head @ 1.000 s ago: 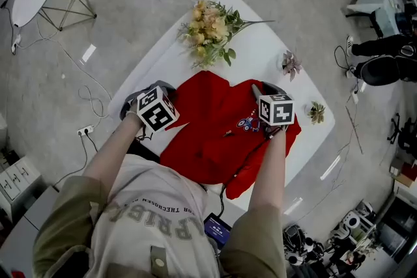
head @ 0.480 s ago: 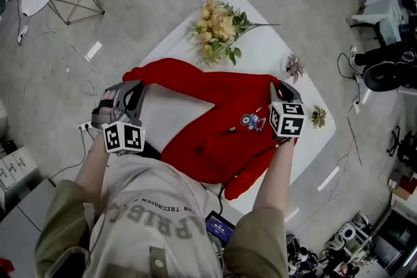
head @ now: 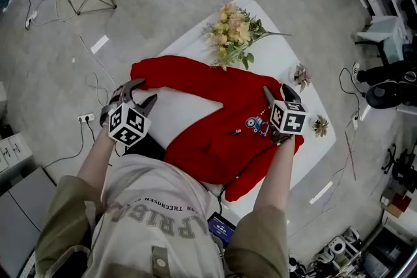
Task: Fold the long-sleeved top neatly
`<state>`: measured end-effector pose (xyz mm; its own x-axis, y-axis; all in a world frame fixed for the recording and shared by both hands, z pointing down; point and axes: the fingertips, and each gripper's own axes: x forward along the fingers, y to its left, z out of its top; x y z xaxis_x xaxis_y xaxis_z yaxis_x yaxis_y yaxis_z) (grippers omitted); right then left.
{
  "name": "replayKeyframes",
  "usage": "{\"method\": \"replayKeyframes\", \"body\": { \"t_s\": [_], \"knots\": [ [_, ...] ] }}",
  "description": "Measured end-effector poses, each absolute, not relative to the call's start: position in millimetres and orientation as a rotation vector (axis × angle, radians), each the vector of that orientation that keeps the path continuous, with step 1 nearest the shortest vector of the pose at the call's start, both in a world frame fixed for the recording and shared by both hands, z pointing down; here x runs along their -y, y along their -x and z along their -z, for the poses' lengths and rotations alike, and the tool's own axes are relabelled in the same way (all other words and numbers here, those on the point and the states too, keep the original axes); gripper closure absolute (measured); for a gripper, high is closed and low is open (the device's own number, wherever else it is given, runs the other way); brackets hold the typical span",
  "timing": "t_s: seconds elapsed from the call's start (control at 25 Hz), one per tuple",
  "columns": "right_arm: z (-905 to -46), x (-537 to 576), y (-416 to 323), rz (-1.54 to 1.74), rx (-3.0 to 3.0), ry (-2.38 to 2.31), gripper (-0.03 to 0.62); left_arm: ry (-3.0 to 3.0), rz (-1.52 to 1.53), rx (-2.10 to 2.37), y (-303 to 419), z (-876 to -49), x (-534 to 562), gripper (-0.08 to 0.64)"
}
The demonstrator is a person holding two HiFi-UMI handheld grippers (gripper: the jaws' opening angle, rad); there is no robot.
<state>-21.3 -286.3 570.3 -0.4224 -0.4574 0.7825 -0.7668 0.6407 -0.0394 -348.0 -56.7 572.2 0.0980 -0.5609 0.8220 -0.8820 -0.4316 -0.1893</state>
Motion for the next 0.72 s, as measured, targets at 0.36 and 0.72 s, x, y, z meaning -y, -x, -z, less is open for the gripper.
{"method": "replayKeyframes", "body": {
  "t_s": [0.36, 0.72],
  "knots": [
    [-506, 209, 12, -0.489, 2.207, -1.027, 0.301, -1.675, -0.753, 1.333, 422, -584, 53, 0.288],
    [-516, 154, -23, -0.608, 2.082, -1.211, 0.301, -1.688, -0.609, 1.128, 414, -597, 79, 0.396]
  ]
}}
